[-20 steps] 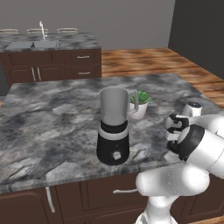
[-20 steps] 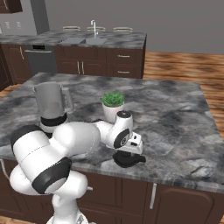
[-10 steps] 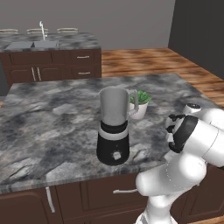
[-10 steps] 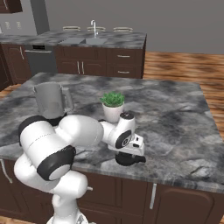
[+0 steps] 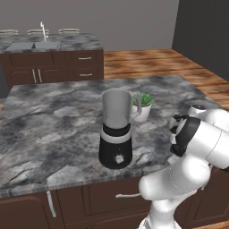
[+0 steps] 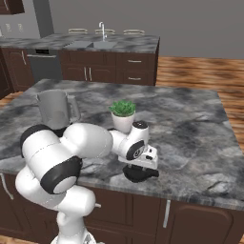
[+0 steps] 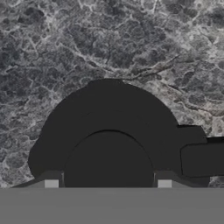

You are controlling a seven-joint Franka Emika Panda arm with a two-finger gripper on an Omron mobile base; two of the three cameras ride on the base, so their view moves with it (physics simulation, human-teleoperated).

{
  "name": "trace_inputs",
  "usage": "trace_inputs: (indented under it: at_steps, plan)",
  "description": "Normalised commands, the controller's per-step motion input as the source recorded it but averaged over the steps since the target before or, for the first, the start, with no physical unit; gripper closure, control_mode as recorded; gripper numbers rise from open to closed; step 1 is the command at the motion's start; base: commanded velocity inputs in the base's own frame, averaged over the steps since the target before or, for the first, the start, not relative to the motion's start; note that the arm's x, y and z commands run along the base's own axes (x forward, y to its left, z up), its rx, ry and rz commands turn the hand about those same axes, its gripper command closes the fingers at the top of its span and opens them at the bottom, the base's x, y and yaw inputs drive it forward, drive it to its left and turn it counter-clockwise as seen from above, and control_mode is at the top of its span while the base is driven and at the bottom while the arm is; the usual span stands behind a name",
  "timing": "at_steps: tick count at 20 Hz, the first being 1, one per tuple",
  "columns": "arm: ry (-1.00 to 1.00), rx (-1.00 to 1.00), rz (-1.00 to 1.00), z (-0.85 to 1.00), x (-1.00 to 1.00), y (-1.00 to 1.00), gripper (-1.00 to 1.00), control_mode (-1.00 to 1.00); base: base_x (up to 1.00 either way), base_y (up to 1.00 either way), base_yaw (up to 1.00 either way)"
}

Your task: Open the blender lid, put the tangerine in the blender, close the lid, and start the blender.

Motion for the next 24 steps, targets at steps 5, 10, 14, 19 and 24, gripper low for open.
trace_inputs:
  at_steps: [5, 10, 14, 19, 24]
  plan:
    - [-0.03, 0.0, 0.0, 0.35, 0.0, 0.06, 1.0, -1.0, 0.0, 0.0, 0.0]
    - [-0.19, 0.0, 0.0, 0.92, -0.13, 0.0, 1.0, -1.0, 0.0, 0.0, 0.0]
    - [-0.18, 0.0, 0.0, 1.0, -0.21, 0.14, 1.0, -1.0, 0.0, 0.0, 0.0]
    - [-0.07, 0.0, 0.0, 1.0, -0.18, 0.31, 1.0, -1.0, 0.0, 0.0, 0.0]
    - [-0.01, 0.0, 0.0, 0.67, -0.09, 0.21, 1.0, -1.0, 0.0, 0.0, 0.0]
